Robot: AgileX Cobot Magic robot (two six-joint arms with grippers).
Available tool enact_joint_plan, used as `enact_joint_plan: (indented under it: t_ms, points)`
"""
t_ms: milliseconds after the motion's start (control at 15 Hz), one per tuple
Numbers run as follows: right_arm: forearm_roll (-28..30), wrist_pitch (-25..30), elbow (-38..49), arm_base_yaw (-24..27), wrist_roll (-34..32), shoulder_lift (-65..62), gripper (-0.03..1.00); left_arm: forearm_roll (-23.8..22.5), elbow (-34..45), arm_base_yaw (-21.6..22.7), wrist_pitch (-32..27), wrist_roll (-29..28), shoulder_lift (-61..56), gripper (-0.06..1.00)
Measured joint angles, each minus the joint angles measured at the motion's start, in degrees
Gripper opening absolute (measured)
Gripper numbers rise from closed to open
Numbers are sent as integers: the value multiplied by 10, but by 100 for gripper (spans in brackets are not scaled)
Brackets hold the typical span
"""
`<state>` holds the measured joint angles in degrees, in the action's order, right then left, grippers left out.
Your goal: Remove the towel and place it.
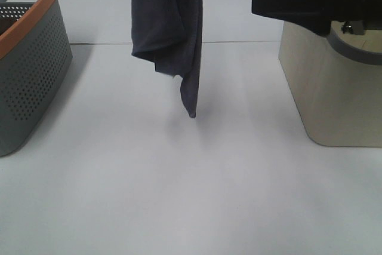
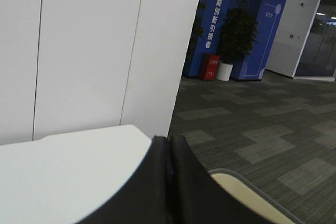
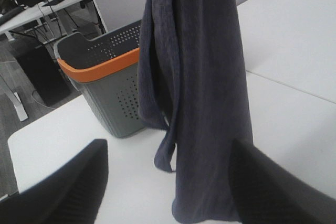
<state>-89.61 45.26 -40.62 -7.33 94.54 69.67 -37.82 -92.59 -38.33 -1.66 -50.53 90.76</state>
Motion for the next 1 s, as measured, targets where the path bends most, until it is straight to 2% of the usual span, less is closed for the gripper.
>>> enact_joint_plan:
  t_ms: [200,267,333,600,733,800,933,1000]
  points:
    - [-81,21,-1,0,84,65,60,0,14,0,10,7,1,0]
    - [-94,25,-1,0,135,107,60,-1,14,-1,22,7,0,0]
    - [-96,33,-3,0,157,128,60,-2,15,-1,24,7,0,0]
    - [-100,46,-38,0,177,194,58,-2,17,-1,24,8,0,0]
    - [-103,44,-57,-21,181,228,58,-2,17,-1,24,8,0,0]
    - [-103,28,-68,-46,188,244,58,-2,17,-1,24,8,0,0]
    - [-101,-42,-87,-93,200,261,58,-2,17,-1,24,8,0,0]
    - [-101,-66,-90,-99,200,262,58,-2,17,-1,24,10,0,0]
